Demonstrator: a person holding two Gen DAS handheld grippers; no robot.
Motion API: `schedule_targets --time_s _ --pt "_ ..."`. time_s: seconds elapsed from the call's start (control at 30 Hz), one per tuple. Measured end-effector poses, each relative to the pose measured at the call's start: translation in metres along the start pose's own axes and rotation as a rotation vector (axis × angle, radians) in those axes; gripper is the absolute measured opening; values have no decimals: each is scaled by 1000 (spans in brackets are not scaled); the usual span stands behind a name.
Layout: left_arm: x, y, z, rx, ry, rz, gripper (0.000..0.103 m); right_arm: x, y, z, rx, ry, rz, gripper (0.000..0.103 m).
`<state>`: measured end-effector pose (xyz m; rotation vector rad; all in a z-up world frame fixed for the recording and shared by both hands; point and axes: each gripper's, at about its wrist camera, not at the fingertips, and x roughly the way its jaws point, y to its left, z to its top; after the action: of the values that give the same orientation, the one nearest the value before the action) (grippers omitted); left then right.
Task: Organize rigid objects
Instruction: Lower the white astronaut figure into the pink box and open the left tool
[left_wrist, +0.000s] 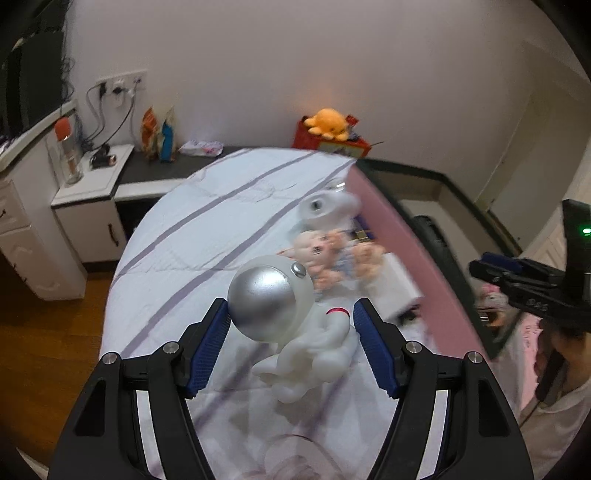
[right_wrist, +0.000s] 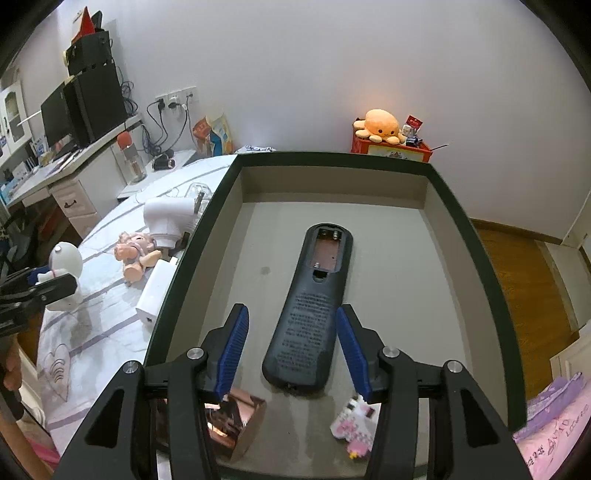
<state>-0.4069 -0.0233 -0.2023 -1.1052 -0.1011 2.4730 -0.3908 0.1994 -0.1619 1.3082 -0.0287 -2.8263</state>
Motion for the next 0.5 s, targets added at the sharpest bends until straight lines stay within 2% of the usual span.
schedule_targets --time_s 0.13,0.3,0.5 --pt "-12 -29 5 41 -23 -32 70 -15 -9 -6 14 -30 -12 63" --pt "-10 -75 14 96 -25 -70 70 -26 -27 -14 44 -44 -10 63" --pt "10 -134 23 174 10 -123 70 -32 -56 -25 85 -54 -9 64"
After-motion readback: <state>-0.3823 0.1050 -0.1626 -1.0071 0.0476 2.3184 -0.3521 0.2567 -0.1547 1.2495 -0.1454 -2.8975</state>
